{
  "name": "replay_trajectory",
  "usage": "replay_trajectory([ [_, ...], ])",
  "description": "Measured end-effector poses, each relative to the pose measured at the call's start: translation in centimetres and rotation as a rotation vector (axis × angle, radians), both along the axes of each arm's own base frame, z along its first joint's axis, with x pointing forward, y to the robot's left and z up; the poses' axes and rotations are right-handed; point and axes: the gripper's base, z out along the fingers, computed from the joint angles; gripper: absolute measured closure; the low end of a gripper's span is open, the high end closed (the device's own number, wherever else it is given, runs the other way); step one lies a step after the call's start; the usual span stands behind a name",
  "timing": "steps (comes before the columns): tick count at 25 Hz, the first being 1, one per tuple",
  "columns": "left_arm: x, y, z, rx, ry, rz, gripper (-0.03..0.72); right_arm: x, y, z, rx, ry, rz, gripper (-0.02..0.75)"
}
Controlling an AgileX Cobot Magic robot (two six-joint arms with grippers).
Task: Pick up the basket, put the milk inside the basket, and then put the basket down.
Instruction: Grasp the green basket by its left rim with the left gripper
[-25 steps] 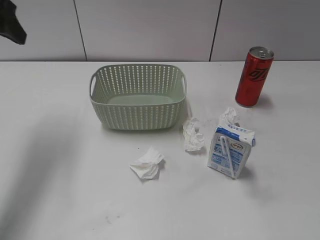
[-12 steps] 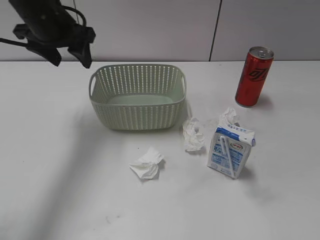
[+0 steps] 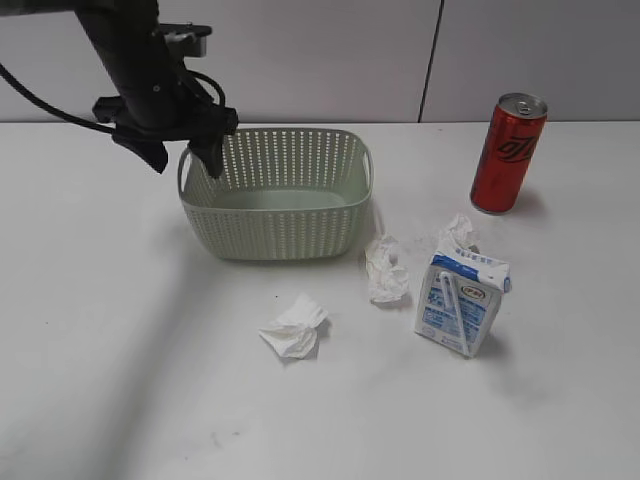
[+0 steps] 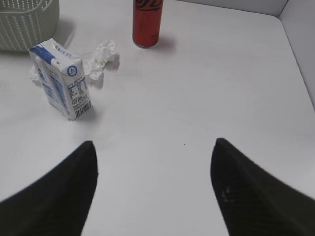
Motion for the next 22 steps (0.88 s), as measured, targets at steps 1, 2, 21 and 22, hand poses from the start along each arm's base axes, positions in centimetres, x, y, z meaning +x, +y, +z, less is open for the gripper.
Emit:
replay_trajectory([
  [1, 0.1, 0.0, -0.4, 0.001, 0.003, 0.003, 0.115, 0.0, 0.0, 0.0, 0.0, 0.0, -0.001, 0.175],
  [2, 0.3, -0.1, -0.8, 0.001, 0.004, 0.007, 0.115, 0.0, 0.0, 0.0, -0.001, 0.0, -0.002, 0.175],
  [21, 1.2, -0.4, -3.9, -0.026, 0.022, 0.135, 0.444, 0.0, 0.0, 0.0, 0.011, 0.002, -0.01, 0.175],
  [22, 1.2, -0.4, -3.9, -0.025, 0.025, 0.136, 0.501, 0.0, 0.0, 0.0, 0.011, 0.002, -0.01, 0.175],
])
